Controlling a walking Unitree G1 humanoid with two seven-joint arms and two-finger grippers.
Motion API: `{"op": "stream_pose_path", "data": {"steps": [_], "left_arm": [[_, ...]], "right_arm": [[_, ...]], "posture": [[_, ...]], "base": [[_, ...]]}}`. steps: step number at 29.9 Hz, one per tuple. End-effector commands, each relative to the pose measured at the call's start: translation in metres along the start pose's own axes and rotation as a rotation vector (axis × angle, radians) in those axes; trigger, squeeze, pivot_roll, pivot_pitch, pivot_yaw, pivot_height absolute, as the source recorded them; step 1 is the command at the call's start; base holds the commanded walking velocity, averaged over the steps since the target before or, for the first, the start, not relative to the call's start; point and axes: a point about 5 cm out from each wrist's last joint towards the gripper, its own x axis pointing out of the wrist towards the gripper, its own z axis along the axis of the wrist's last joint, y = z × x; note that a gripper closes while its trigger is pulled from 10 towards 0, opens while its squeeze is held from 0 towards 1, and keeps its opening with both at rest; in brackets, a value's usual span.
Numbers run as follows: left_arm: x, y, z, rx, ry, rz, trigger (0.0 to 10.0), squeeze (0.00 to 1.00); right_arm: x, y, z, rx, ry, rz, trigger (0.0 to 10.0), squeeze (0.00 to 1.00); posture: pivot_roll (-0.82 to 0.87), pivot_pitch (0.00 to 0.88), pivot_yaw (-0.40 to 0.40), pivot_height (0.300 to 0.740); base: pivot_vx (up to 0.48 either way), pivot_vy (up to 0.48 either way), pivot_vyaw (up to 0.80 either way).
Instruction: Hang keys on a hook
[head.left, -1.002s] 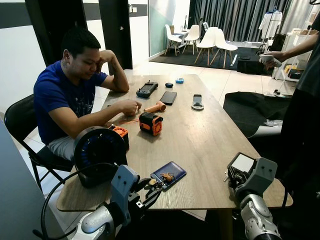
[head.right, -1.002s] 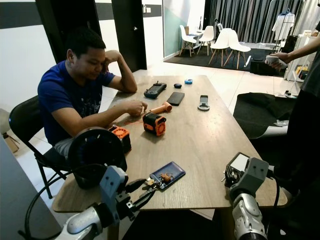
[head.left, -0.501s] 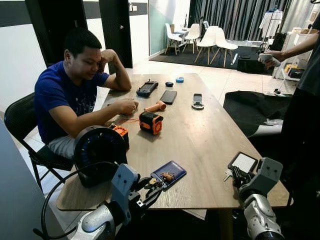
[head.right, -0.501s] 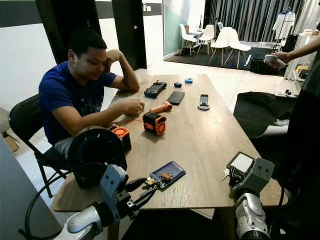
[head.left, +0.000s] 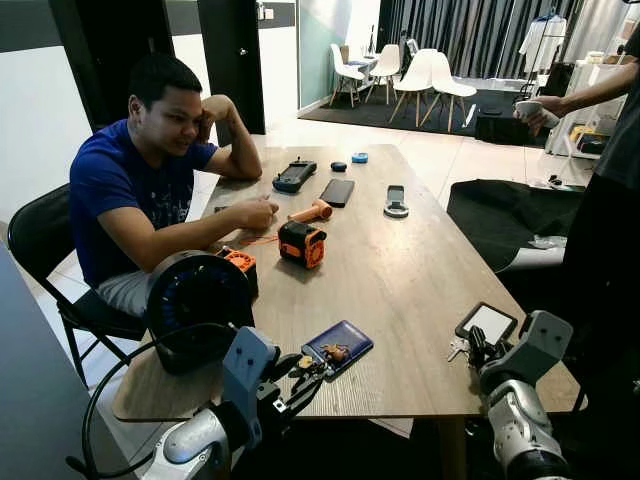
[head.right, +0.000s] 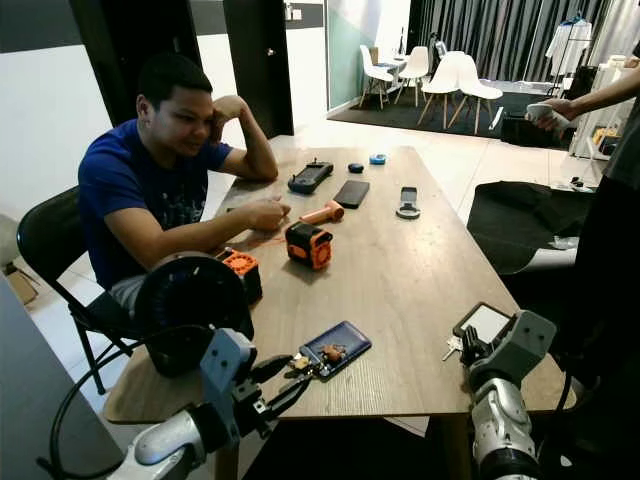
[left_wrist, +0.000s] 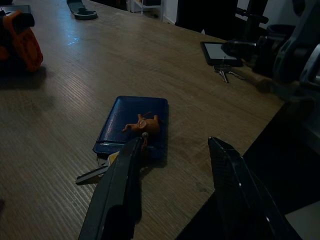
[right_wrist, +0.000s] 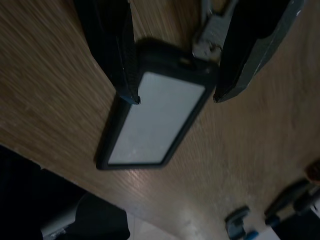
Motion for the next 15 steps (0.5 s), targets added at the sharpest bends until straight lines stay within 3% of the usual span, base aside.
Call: {"op": "stream_pose_path", "data": {"steps": [1, 6, 15], "left_arm": [[-0.001, 0.000, 0.000, -0.009, 0.005, -0.002, 10.0, 0.00], [-0.002, 0.000, 0.001, -0.019, 0.007, -0.021, 10.0, 0.00], [-0.003, -0.002, 0.000, -0.023, 0.011, -0.034, 10.0, 0.00]], "right_arm": [[0.000, -0.003, -0.004, 0.027, 0.031, -0.004, 10.0, 0.00], [0.000, 0.011, -0.011, 0.021, 0.082, 0.092, 10.0, 0.00], [-0.003, 0.020, -0.021, -0.032, 0.128, 0.150, 10.0, 0.00]], "posture": [[0.08, 0.086, 0.024, 0.740], [0.08, 0.087, 0.025, 0.740], [0.08, 0.085, 0.026, 0.740]], "base": [[0.000, 0.000, 0.00], [0.000, 0.000, 0.00], [0.000, 0.000, 0.00]]}}
